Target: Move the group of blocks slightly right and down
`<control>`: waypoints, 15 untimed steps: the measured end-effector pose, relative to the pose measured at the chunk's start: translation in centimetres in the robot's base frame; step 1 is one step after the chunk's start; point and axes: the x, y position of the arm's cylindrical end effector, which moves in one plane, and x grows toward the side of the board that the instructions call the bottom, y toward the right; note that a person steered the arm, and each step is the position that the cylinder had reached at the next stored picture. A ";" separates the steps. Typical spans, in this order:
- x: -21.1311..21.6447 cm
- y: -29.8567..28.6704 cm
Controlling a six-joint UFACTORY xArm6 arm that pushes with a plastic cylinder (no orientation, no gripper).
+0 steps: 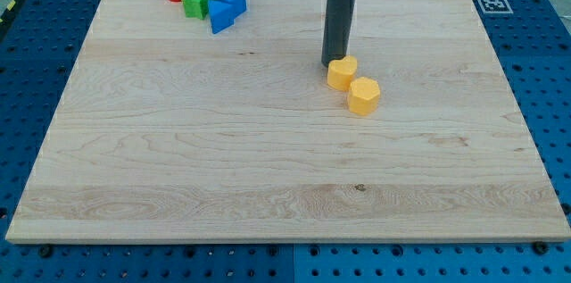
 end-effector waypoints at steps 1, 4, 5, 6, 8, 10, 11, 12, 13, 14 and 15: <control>1.4 0.1; 1.7 -7.5; -0.3 -14.8; -3.3 -22.4; -13.7 -29.5; -19.3 -28.5; -19.4 -27.7; -19.3 -24.6; -19.3 -18.7; -19.3 -15.3; -19.2 -15.1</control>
